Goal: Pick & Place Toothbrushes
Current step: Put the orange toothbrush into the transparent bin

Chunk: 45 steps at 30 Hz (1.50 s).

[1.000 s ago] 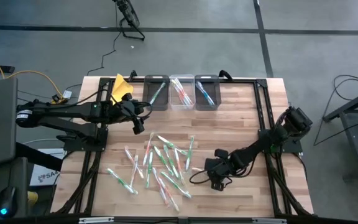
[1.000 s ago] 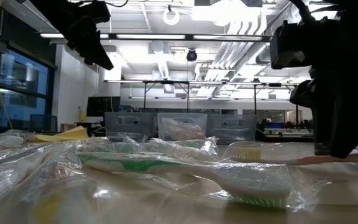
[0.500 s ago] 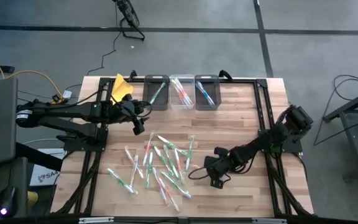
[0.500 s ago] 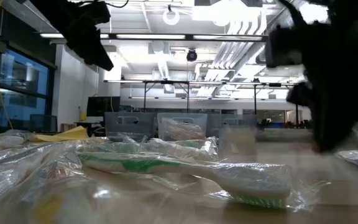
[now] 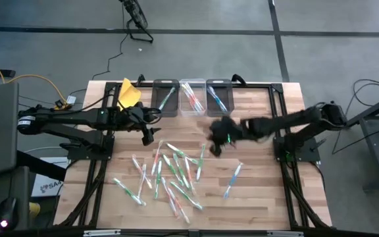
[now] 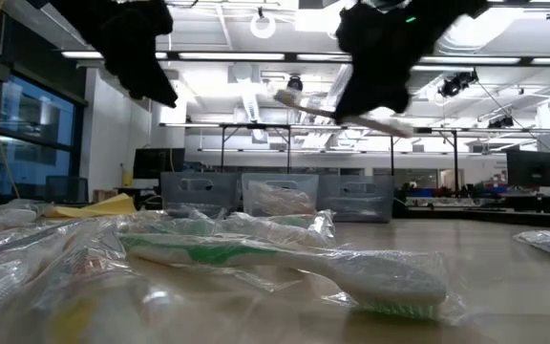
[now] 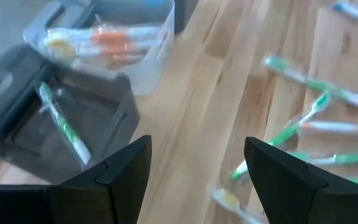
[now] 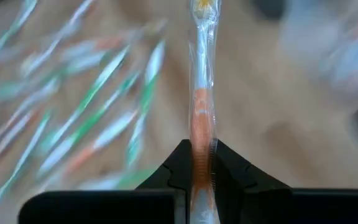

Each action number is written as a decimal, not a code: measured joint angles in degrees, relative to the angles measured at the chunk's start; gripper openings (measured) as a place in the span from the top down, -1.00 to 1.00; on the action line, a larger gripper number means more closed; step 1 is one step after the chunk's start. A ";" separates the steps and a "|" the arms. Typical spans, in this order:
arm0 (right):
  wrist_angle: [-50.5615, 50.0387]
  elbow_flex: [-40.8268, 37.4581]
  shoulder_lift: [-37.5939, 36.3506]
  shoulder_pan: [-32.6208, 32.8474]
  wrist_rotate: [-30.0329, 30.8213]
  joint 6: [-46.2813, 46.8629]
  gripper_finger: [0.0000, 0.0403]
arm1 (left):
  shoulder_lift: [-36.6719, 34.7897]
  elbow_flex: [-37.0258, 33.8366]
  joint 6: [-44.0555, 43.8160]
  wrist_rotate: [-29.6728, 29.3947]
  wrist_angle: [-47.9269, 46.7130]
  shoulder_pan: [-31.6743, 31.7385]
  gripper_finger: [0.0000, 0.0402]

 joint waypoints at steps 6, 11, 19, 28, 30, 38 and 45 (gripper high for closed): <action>4.40 6.30 3.53 -15.38 -6.98 -7.04 0.86 | 1.61 0.09 0.02 0.94 3.57 -0.01 -0.25; 3.43 15.46 10.35 -23.25 -14.24 -10.24 0.86 | 3.38 0.12 0.21 0.96 5.16 0.00 -0.25; -5.81 31.91 25.85 -27.08 -15.74 -11.73 0.86 | 5.85 0.04 0.43 0.98 5.14 0.00 -0.25; -11.81 36.83 32.37 -29.19 -10.26 -10.90 0.84 | 5.47 0.02 0.63 0.17 4.76 0.00 -0.25; -12.60 36.84 32.68 -29.59 -9.51 -10.69 0.81 | 5.53 0.02 0.63 -0.76 4.28 0.00 -0.25; -12.70 36.86 32.35 -29.90 -9.64 -10.57 0.58 | 5.49 0.02 0.63 -3.15 3.23 0.00 -0.25; -14.83 36.86 32.33 -29.90 -8.43 -10.61 0.16 | 5.49 0.02 0.47 -3.19 1.98 0.00 -0.25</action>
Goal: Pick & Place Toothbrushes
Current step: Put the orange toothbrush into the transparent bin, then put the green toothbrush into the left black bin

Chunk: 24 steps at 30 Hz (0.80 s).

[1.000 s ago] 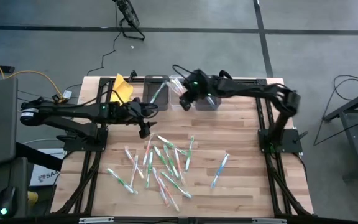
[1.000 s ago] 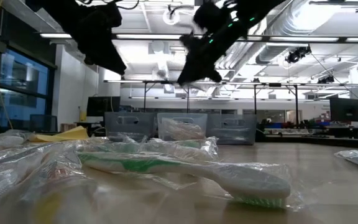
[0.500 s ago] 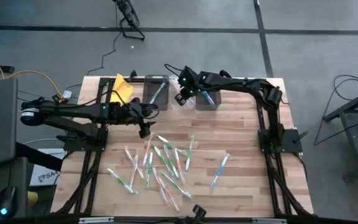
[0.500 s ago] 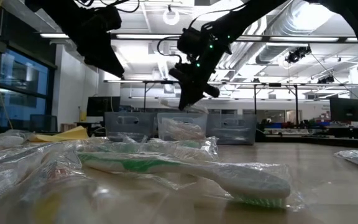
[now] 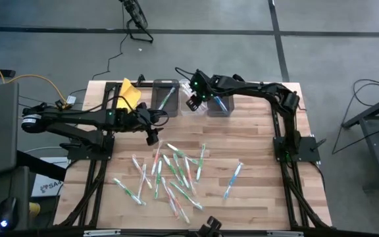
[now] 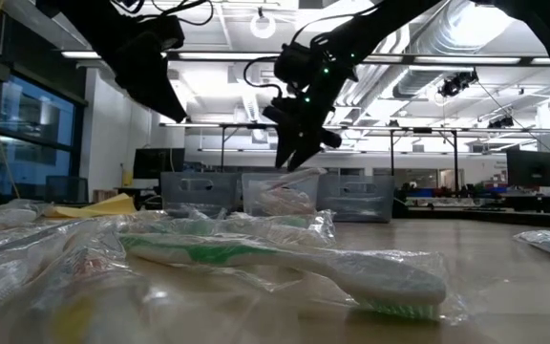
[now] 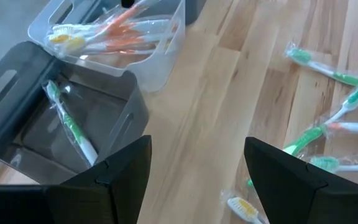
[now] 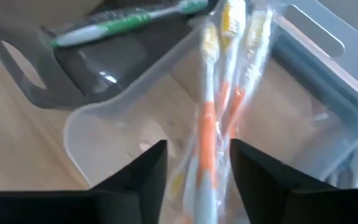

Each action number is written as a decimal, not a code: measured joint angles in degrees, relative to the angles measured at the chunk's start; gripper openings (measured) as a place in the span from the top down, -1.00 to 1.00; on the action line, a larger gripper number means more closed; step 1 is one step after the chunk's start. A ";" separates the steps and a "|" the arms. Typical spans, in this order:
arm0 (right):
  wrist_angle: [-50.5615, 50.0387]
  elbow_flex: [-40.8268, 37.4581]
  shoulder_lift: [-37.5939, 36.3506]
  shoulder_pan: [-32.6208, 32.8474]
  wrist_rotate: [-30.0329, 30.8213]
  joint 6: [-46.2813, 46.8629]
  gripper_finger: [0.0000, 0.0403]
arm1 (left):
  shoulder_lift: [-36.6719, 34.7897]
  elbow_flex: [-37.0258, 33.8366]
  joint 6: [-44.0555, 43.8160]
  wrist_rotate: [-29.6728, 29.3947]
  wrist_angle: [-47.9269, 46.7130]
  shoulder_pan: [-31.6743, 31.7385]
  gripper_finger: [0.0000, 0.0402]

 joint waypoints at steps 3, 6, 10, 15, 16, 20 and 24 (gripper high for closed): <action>-1.82 -0.02 -0.37 -0.07 0.40 -0.22 0.00 | 0.00 0.00 -0.02 0.00 -0.18 0.00 -0.25; -6.08 -0.04 -2.07 0.40 0.22 -0.33 -0.08 | 0.01 0.00 -0.78 0.01 -1.82 0.00 -0.25; -11.89 -0.07 -5.34 2.59 1.28 -0.59 -0.10 | 0.00 0.00 -2.87 -0.03 -4.98 0.00 -0.25; -20.25 -0.75 -9.52 8.20 1.29 -1.39 -0.07 | 0.00 0.00 -4.26 -0.27 -7.18 0.00 -0.25; -21.52 -1.63 -10.04 9.71 1.53 -0.98 -0.07 | 0.02 0.00 -4.36 -0.28 -7.38 0.00 -0.25; -22.65 -6.93 -12.61 15.53 2.72 5.31 -0.04 | 0.01 0.00 -4.38 -0.30 -7.22 0.00 -0.25; -20.28 -13.33 -14.49 20.41 2.48 16.91 -0.02 | 0.02 0.00 -3.91 -0.37 -7.07 0.00 -0.25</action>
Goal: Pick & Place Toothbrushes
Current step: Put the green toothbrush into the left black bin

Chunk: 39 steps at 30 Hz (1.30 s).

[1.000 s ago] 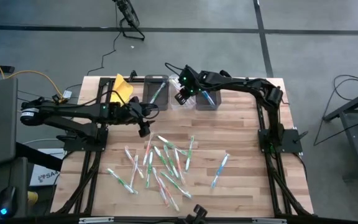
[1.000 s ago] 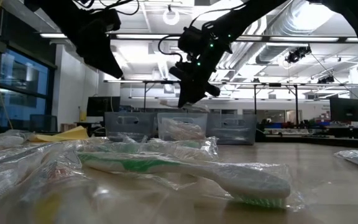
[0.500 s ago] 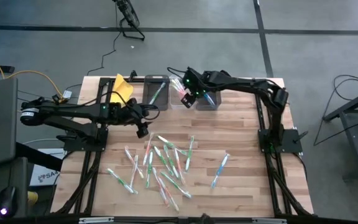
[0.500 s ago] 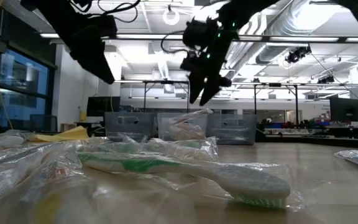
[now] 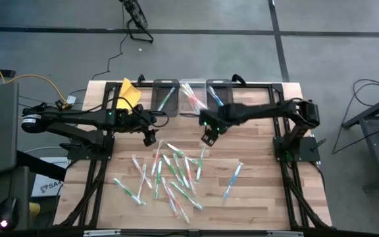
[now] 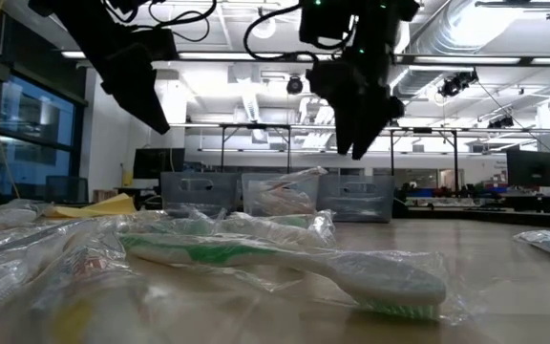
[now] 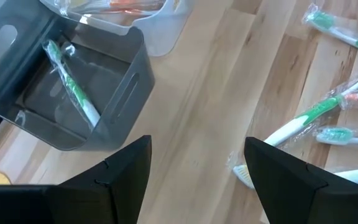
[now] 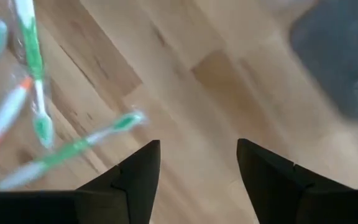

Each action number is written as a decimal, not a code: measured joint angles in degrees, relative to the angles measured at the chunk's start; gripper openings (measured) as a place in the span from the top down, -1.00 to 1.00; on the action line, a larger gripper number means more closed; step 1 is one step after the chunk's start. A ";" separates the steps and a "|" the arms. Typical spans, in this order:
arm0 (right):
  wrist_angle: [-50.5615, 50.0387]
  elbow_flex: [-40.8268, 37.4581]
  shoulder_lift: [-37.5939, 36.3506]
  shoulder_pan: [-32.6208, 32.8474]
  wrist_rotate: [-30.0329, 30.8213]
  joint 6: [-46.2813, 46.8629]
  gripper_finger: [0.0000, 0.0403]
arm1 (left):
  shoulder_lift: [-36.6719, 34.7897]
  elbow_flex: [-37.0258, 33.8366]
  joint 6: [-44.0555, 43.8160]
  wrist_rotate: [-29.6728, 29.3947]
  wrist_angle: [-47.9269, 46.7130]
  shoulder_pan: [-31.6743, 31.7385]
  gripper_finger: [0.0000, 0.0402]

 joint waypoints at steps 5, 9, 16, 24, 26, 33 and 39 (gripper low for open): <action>10.03 -5.82 0.39 5.93 0.31 13.63 0.00 | 0.00 0.00 0.03 -0.06 0.11 0.00 -0.25; 14.61 -8.29 0.68 8.62 3.94 21.20 0.04 | 0.00 0.00 0.13 -0.06 0.44 0.00 -0.25; 15.63 -9.35 1.16 11.00 10.13 29.66 0.11 | 0.00 0.00 -0.03 -0.06 0.47 0.00 -0.25; 20.02 -9.40 5.34 11.69 10.20 31.65 0.08 | 0.02 0.01 -0.32 -0.04 1.27 0.00 -0.25; 20.73 -9.44 5.73 11.67 10.56 31.66 0.06 | 0.04 0.04 -0.41 -0.02 1.41 0.00 -0.25; 21.57 -9.41 9.44 11.61 9.74 32.36 0.07 | 0.02 0.08 -0.46 0.01 0.80 0.00 -0.25; 22.16 -9.29 11.63 11.64 9.55 31.06 0.08 | 0.02 0.07 -0.47 0.11 0.89 0.00 -0.25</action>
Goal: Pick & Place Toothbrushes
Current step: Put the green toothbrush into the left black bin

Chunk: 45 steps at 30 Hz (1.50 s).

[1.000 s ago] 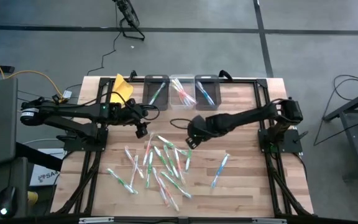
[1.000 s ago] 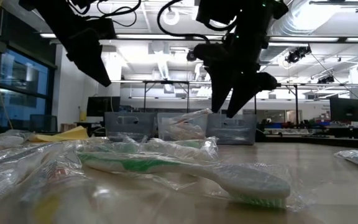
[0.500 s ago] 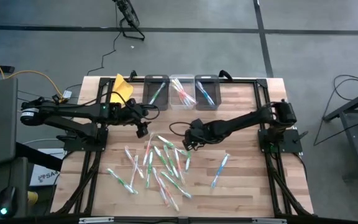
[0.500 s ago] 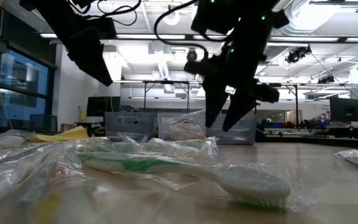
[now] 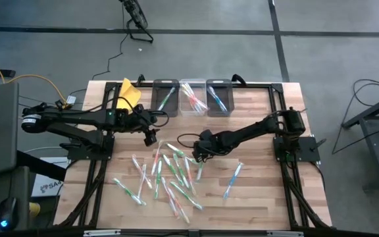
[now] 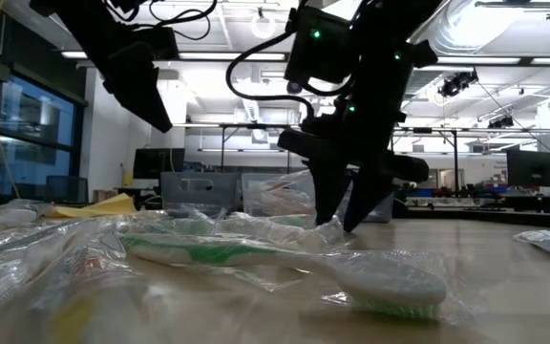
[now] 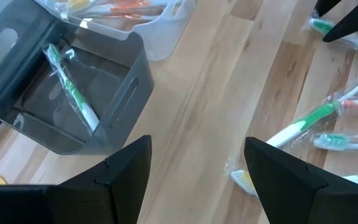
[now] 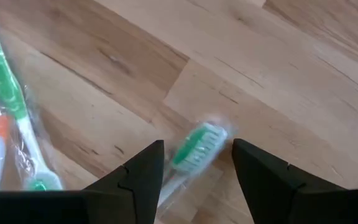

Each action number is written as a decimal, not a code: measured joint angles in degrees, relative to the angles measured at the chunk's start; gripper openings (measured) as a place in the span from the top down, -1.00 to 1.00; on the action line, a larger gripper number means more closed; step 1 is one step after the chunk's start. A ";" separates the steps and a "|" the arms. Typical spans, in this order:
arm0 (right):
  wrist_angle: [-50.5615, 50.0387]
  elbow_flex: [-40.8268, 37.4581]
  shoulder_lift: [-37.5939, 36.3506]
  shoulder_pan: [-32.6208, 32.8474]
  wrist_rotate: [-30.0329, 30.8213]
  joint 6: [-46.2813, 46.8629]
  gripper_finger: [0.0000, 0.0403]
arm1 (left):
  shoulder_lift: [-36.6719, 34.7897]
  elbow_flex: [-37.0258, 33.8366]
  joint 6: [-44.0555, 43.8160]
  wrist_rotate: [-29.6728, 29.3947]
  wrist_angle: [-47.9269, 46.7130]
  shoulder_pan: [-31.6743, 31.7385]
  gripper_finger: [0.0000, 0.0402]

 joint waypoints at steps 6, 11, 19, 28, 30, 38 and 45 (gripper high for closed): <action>-0.33 -0.04 -0.22 -1.74 -1.84 -5.73 0.41 | 0.00 0.00 0.01 0.02 0.00 0.00 -0.25; 0.93 0.01 -0.24 -4.00 -3.29 -12.75 0.89 | 0.00 0.00 -0.02 0.02 0.58 0.00 -0.25; 1.47 -0.08 -4.16 -6.36 -0.87 -22.31 0.94 | 0.08 -0.04 0.04 0.00 3.84 0.00 -0.25; 11.70 0.09 -14.00 -9.14 6.59 -39.18 0.95 | 5.08 -0.12 6.69 -0.15 13.60 0.02 -0.25; 13.46 0.02 -15.50 -10.23 6.43 -42.62 0.95 | 6.31 -0.10 8.25 -0.16 15.18 0.07 -0.25; 27.96 -0.01 -18.99 -13.27 -0.28 -56.74 0.95 | 10.45 -0.07 12.39 9.60 27.60 6.23 -0.25; 41.12 0.00 -18.93 -13.93 -6.93 -65.07 0.95 | 12.65 -0.07 13.41 25.52 37.19 12.42 -0.25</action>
